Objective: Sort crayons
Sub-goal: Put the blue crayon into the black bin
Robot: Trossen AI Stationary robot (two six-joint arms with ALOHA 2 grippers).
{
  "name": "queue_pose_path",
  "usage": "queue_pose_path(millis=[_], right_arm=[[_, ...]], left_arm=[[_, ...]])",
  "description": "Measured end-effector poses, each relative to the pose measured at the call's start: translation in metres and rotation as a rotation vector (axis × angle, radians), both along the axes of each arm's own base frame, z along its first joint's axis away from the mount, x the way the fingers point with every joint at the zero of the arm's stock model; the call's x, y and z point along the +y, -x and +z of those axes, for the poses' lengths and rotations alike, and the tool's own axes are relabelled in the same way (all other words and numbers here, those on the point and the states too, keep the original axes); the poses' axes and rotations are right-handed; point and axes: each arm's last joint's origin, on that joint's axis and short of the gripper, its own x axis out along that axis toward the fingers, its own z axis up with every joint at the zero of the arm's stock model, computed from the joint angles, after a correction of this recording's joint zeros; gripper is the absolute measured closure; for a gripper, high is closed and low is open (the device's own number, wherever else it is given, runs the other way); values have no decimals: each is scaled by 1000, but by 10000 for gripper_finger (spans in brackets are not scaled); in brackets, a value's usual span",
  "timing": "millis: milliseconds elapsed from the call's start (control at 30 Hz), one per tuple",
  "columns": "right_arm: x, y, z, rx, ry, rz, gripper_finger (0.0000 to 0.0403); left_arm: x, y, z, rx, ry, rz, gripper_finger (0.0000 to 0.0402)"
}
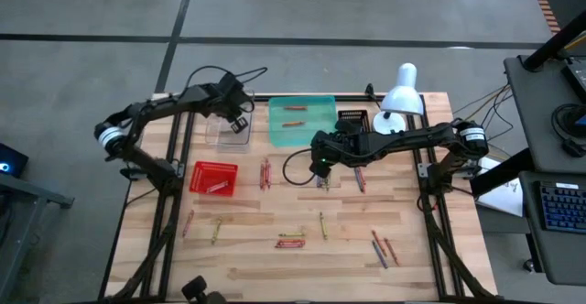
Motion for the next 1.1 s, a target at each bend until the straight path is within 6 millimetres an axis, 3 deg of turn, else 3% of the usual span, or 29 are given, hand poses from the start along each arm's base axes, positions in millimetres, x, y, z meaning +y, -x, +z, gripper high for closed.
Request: queue_pose_path(millis=[200,367,733,1100], right_arm=[[0,-1,-1,-30,-9,-14,353],[-1,-1,-2,-42,-22,-35,353],[1,-2,-3,-84,-126,-34,353],[6,-4,-4,-134,-319,-51,353]], left_arm=[[-25,0,32,-257,29,-85,347],[-50,-2,45,-384,-25,-163,347],[-105,-11,46,-582,-79,-347,347],[-129,-22,52,-686,-121,-474,347]])
